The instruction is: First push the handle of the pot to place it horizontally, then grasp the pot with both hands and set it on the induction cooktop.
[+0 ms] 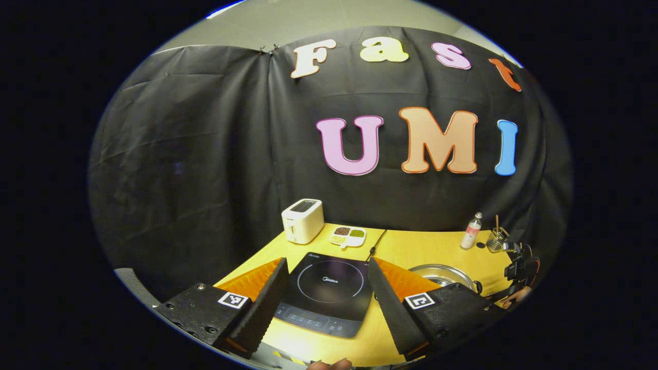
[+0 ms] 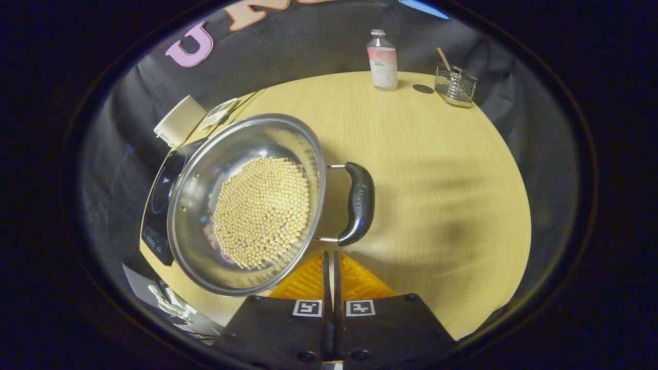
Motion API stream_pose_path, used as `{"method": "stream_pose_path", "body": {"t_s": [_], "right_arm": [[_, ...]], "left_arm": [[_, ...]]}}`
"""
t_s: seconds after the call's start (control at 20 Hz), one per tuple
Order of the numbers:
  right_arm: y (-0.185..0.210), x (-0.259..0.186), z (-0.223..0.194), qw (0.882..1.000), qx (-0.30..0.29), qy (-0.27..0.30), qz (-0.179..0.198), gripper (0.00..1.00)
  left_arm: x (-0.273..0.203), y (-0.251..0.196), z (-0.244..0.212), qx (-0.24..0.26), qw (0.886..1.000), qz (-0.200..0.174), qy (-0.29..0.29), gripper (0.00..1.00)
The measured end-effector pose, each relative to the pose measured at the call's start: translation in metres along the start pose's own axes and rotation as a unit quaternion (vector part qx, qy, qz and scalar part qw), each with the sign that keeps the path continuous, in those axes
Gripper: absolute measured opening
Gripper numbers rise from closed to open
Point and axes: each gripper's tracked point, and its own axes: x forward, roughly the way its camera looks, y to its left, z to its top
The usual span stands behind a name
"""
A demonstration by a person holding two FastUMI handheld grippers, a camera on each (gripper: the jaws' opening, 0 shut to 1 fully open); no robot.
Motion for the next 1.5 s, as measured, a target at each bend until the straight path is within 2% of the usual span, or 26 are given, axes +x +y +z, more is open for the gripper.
{"method": "stream_pose_path", "body": {"t_s": [0.05, 0.1, 0.15, 0.2, 0.25, 0.3, 0.4, 0.55, 0.6, 0.65, 0.75, 0.85, 0.9, 0.95, 1.1, 1.25, 1.3, 1.5], "right_arm": [[-0.003, -0.003, 0.001, 1.0, 0.006, -0.004, -0.008, 0.03], [-0.001, -0.005, 0.003, 1.0, 0.016, -0.009, -0.011, 0.0], [0.0, -0.007, 0.005, 0.999, 0.028, -0.011, -0.019, 0.03], [0.001, -0.009, 0.005, 0.999, 0.04, -0.011, -0.022, 0.0], [0.003, -0.013, 0.006, 0.998, 0.05, -0.012, -0.024, 0.0], [0.001, -0.016, 0.011, 0.997, 0.062, -0.016, -0.035, 0.06], [-0.001, -0.021, 0.015, 0.994, 0.097, -0.023, -0.051, 0.06], [-0.006, -0.03, 0.018, 0.988, 0.124, -0.033, -0.085, 0.33], [-0.01, -0.035, 0.017, 0.987, 0.119, -0.034, -0.101, 0.32], [-0.013, -0.04, 0.014, 0.986, 0.113, -0.035, -0.115, 0.46], [-0.006, -0.045, 0.02, 0.986, 0.122, -0.04, -0.111, 0.71], [-0.002, -0.045, 0.024, 0.985, 0.127, -0.042, -0.106, 0.75], [-0.004, -0.045, 0.024, 0.986, 0.121, -0.042, -0.11, 0.74], [-0.006, -0.044, 0.025, 0.986, 0.116, -0.04, -0.114, 0.83], [-0.01, -0.035, 0.036, 0.986, 0.114, -0.041, -0.113, 0.84], [-0.016, -0.019, 0.04, 0.989, 0.101, -0.028, -0.105, 0.84], [-0.019, -0.013, 0.042, 0.99, 0.096, -0.027, -0.102, 0.75], [-0.022, 0.009, 0.053, 0.992, 0.1, -0.018, -0.076, 0.78]], "left_arm": [[0.007, -0.007, -0.004, 0.001, 1.0, -0.018, 0.005, 0.92], [0.016, -0.012, -0.007, 0.002, 0.999, -0.035, 0.011, 0.92], [0.024, -0.015, -0.011, 0.003, 0.999, -0.05, 0.017, 0.92], [0.031, -0.018, -0.012, 0.001, 0.998, -0.067, 0.02, 0.95], [0.04, -0.022, -0.018, -0.003, 0.996, -0.082, 0.027, 0.92], [0.047, -0.025, -0.026, -0.008, 0.994, -0.099, 0.042, 0.95], [0.059, -0.032, -0.042, -0.025, 0.988, -0.133, 0.069, 0.95], [0.076, -0.036, -0.061, -0.037, 0.977, -0.183, 0.103, 0.96], [0.081, -0.039, -0.069, -0.039, 0.972, -0.201, 0.116, 0.96], [0.085, -0.043, -0.078, -0.041, 0.965, -0.222, 0.13, 0.96], [0.091, -0.053, -0.1, -0.049, 0.95, -0.257, 0.168, 0.95], [0.097, -0.058, -0.119, -0.053, 0.938, -0.275, 0.205, 0.96], [0.102, -0.06, -0.125, -0.053, 0.935, -0.276, 0.216, 0.96], [0.105, -0.061, -0.135, -0.049, 0.931, -0.277, 0.231, 0.96], [0.114, -0.08, -0.162, -0.038, 0.917, -0.29, 0.27, 0.96], [0.131, -0.092, -0.188, -0.024, 0.91, -0.282, 0.302, 0.96], [0.138, -0.097, -0.193, -0.021, 0.909, -0.279, 0.31, 0.95], [0.156, -0.109, -0.217, 0.001, 0.9, -0.27, 0.342, 0.94]]}}
